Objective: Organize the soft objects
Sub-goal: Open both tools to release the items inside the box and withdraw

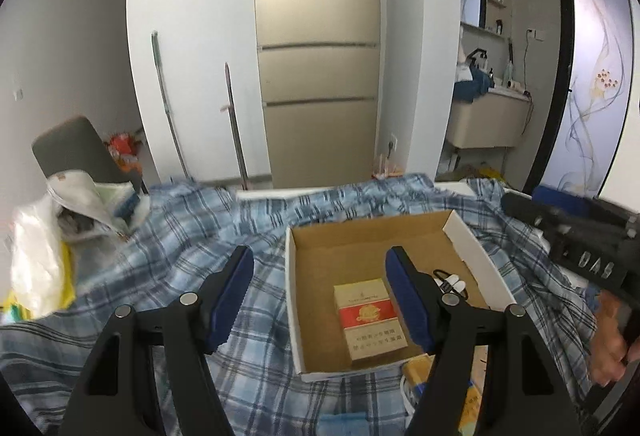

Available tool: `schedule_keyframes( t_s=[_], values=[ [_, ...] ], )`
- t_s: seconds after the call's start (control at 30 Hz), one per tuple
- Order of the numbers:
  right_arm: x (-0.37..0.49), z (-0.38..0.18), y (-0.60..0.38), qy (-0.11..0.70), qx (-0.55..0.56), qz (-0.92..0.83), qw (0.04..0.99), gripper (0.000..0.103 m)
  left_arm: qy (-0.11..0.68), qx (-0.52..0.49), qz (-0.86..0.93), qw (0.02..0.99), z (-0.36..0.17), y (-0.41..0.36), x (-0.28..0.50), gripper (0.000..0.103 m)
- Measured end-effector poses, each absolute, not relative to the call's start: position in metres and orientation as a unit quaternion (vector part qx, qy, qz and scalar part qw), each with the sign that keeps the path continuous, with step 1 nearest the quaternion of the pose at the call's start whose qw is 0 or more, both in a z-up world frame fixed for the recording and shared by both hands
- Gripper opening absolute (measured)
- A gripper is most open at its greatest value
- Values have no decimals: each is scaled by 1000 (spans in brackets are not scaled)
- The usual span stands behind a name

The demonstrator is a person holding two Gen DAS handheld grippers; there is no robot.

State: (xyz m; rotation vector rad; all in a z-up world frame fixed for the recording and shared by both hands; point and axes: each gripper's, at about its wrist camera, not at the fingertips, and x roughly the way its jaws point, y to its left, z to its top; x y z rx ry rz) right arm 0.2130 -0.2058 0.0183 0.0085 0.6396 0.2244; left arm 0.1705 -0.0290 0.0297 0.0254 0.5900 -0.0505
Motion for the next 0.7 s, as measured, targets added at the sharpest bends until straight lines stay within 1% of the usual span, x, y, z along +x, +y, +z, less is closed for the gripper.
schedule_keyframes(
  t_s=[0.07,0.13,0.17,0.23,0.3,0.37,0.4,0.43,0.5,0.6,0.7],
  values=[
    [202,35,-208,296,0,113,949,55,277,16,-23,960,39,-28,156,71],
    [188,49,-211,277,-3,112,954,59,258,9,-25,966,48,-25,138,72],
    [180,55,-213,267,0,109,958,61,243,8,-27,970,53,-25,126,74],
    [166,61,-216,259,3,110,959,65,218,10,-25,975,61,-27,106,85],
    [153,65,-216,252,-1,115,961,66,200,13,-25,979,65,-28,91,87],
    [140,67,-215,241,-9,121,963,71,186,16,-19,982,69,-29,79,89],
    [132,68,-214,232,-13,129,964,78,186,13,-22,982,69,-28,76,92],
    [122,68,-213,217,-19,136,966,87,188,7,-26,982,69,-27,73,97],
    [109,67,-212,196,-26,139,970,97,193,-12,-33,981,66,-22,67,103],
    [96,62,-210,184,-26,142,972,100,180,-24,-17,983,57,-19,55,103],
    [89,48,-212,195,-14,140,971,102,194,-11,-21,981,45,-21,50,103]
  ],
)
